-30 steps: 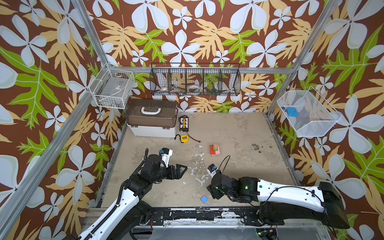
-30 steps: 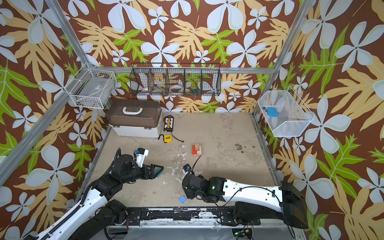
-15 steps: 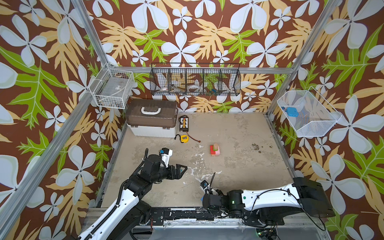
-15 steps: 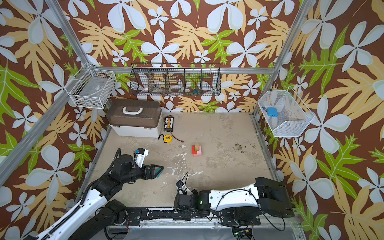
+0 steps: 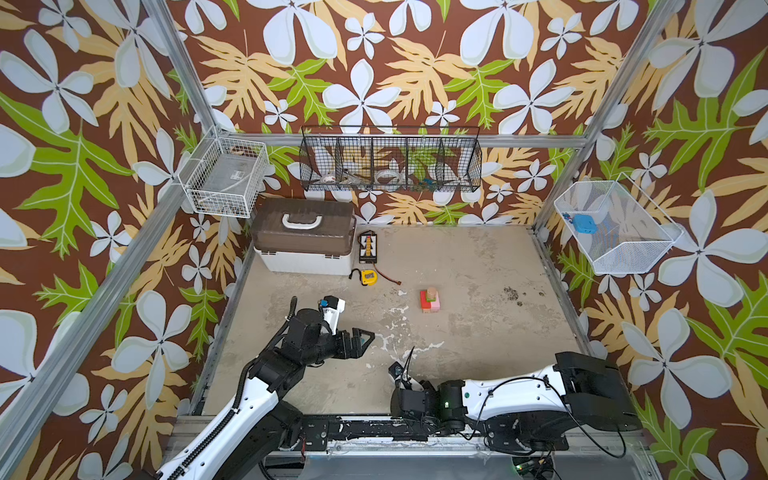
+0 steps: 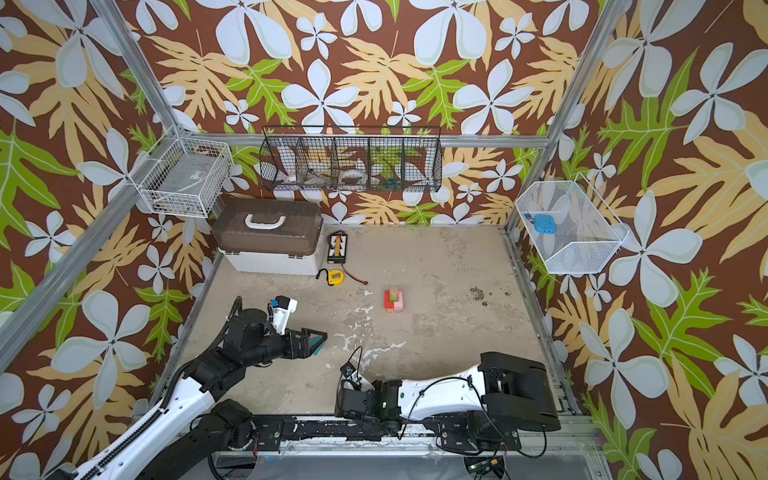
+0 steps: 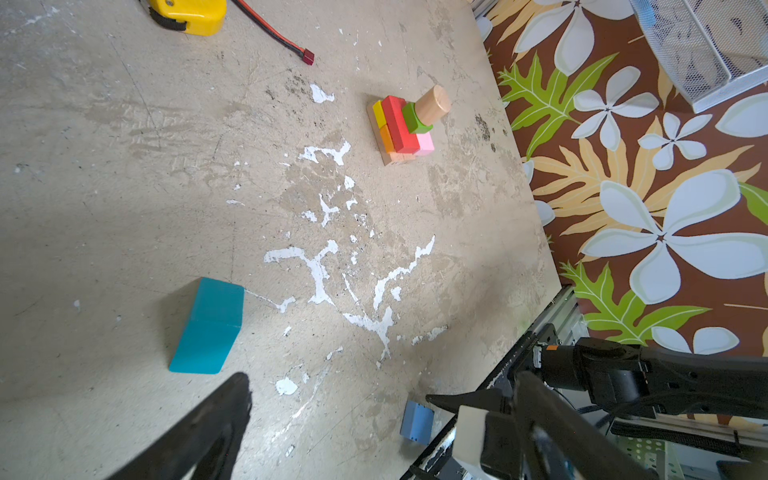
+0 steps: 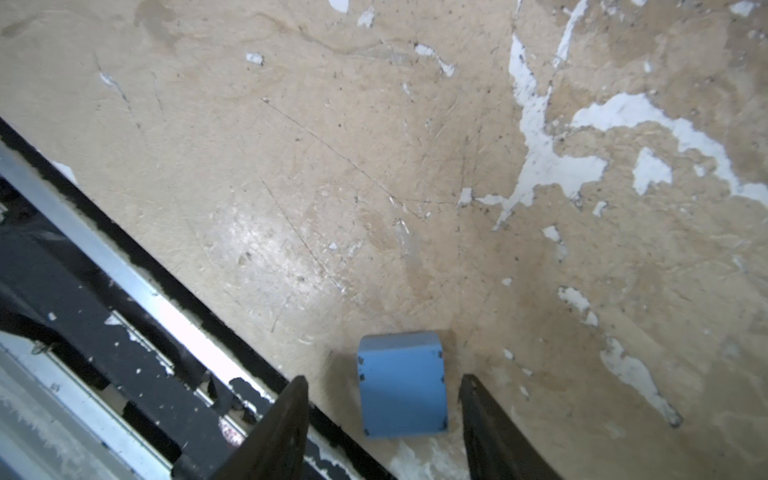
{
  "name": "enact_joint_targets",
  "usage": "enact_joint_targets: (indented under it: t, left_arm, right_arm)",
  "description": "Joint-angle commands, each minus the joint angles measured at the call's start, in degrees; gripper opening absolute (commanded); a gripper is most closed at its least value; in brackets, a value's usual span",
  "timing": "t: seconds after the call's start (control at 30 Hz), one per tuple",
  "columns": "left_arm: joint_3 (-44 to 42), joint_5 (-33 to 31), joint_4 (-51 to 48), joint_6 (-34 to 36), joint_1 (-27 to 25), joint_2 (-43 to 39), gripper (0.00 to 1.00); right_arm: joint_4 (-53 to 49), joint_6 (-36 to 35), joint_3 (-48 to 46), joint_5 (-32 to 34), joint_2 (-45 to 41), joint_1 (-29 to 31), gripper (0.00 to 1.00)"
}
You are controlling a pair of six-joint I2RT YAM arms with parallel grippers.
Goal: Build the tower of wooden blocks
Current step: 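Grasp the small blue cube with the right gripper, then lift the blue cube and carry it above the tower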
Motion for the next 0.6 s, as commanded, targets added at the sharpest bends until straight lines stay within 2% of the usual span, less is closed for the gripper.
enact_joint_targets:
  t: [0.0, 0.4, 0.57]
  left_arm:
    - [-0.03, 0.23, 0.85, -0.29, -0.05, -0.25, 1.00]
    - [-0.03, 0.23, 0.95, -0.24, -0.05, -0.25, 1.00]
    - [-0.03, 0.23, 0.93, -0.29, -0.05, -0.30, 1.00]
  right_arm:
    - [0.17, -0.01, 0.61, 0.78, 1.23, 0.02, 0.55]
    - [-0.74, 0.51, 2.21, 1.17, 3.56, -0.06, 0.35]
    - [-1.57, 0.99, 2.70, 1.56, 2.64, -0.07, 0.30]
